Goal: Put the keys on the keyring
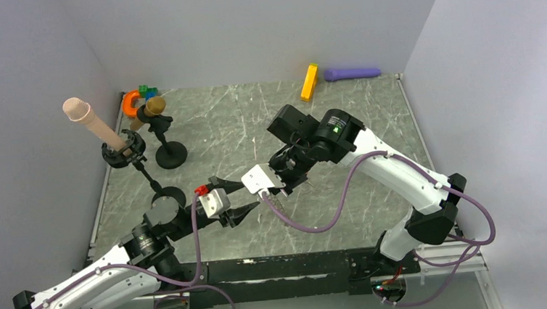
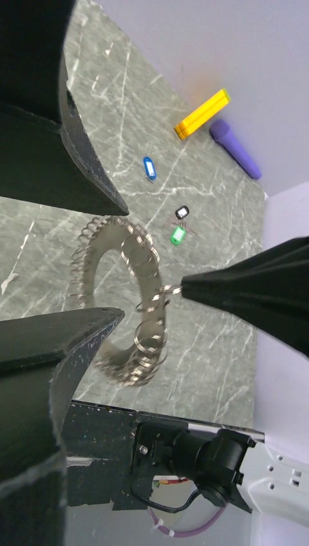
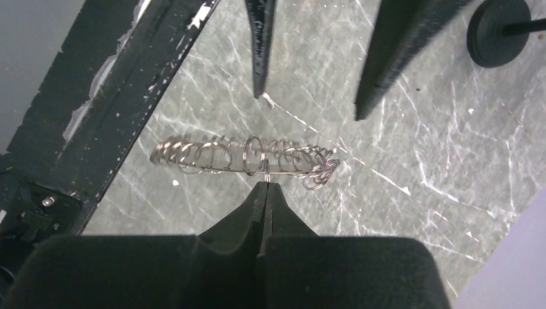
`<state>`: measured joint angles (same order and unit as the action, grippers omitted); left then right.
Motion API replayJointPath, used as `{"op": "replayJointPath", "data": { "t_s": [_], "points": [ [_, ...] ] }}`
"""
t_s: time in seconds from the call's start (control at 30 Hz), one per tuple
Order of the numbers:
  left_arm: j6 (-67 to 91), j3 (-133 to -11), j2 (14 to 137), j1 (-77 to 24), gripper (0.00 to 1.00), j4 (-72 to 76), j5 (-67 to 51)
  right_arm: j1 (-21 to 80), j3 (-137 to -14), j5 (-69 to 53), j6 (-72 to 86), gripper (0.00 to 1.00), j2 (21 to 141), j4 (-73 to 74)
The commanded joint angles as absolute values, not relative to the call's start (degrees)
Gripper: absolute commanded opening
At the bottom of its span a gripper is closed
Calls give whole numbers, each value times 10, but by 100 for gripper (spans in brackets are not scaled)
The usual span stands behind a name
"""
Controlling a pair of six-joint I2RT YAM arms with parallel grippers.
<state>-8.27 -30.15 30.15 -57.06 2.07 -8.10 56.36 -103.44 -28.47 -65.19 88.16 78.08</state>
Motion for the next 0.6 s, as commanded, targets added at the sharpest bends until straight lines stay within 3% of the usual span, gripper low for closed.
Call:
{"op": "replayJointPath", "data": {
  "t_s": [0.0,0.23,0.4,0.57],
  "points": [
    [-55,-245,296,-573,58,174,-108,568,-1045,-255,-653,0,864,746],
    [-71,-256,347,-573,49,203,-60,568,-1052,-272,-633,0,860,733],
    [-84,-272,348,-573,35,169,-48,568,-1048,-279,-630,0,855,732],
    [-93,-284,342,-573,31,138,-52,568,-1041,-287,-620,0,853,725]
  ]
}}
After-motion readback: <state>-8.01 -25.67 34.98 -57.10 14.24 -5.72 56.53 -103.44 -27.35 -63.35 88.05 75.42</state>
